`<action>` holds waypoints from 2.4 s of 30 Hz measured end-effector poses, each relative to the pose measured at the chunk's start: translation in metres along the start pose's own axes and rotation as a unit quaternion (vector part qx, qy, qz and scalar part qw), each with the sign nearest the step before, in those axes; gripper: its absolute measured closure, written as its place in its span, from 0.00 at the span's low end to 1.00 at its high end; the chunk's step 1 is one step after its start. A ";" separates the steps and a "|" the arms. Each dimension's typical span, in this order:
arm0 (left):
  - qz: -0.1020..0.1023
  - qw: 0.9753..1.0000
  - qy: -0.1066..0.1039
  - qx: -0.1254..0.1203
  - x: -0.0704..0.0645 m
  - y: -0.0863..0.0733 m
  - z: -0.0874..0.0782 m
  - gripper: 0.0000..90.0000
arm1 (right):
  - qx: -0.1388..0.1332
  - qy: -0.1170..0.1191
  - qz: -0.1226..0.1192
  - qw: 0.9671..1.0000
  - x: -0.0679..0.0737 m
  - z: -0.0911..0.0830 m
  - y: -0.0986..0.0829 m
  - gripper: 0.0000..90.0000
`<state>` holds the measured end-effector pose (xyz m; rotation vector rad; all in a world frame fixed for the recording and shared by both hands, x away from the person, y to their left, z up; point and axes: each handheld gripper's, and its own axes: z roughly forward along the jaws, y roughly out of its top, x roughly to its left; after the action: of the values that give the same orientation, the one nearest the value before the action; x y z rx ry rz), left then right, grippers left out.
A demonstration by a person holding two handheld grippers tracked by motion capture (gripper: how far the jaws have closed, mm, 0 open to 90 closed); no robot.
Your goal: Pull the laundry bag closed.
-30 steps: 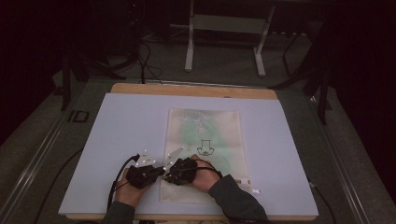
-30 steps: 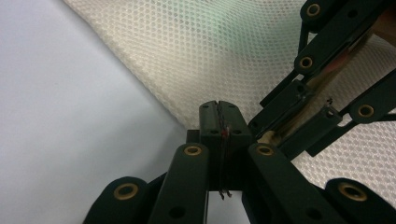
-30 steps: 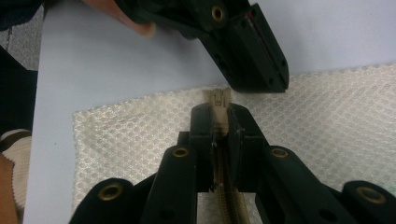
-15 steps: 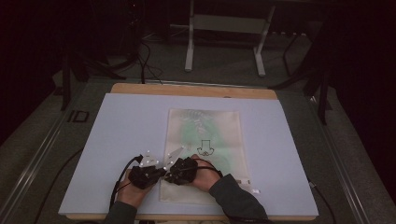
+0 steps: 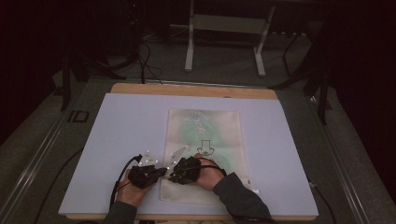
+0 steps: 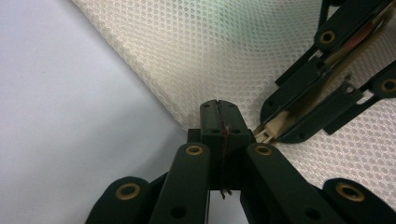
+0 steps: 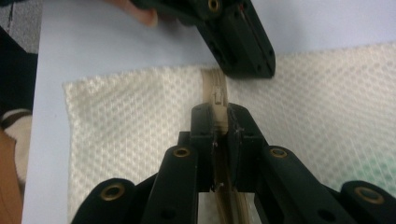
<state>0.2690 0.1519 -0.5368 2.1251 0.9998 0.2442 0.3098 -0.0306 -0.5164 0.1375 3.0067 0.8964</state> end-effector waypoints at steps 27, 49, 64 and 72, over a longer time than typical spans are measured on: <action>-0.006 1.000 -0.011 -0.012 -0.016 -0.002 -0.009 0.95 | 0.011 -0.005 -0.006 1.000 0.001 -0.004 -0.005 0.91; 0.002 1.000 0.000 0.019 -0.017 0.000 -0.003 0.99 | 0.035 -0.018 -0.028 0.999 0.006 -0.004 0.001 0.91; 0.004 1.000 0.005 0.022 -0.018 0.000 -0.003 0.99 | 0.064 -0.025 -0.036 0.997 0.009 -0.013 -0.004 0.91; 0.005 1.000 0.007 0.022 -0.019 0.001 -0.003 0.99 | 0.080 -0.029 -0.040 0.996 0.010 -0.018 -0.008 0.91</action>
<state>0.2553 0.1398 -0.5317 2.1712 1.0110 0.2446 0.2988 -0.0458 -0.5057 0.0416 3.0031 0.6349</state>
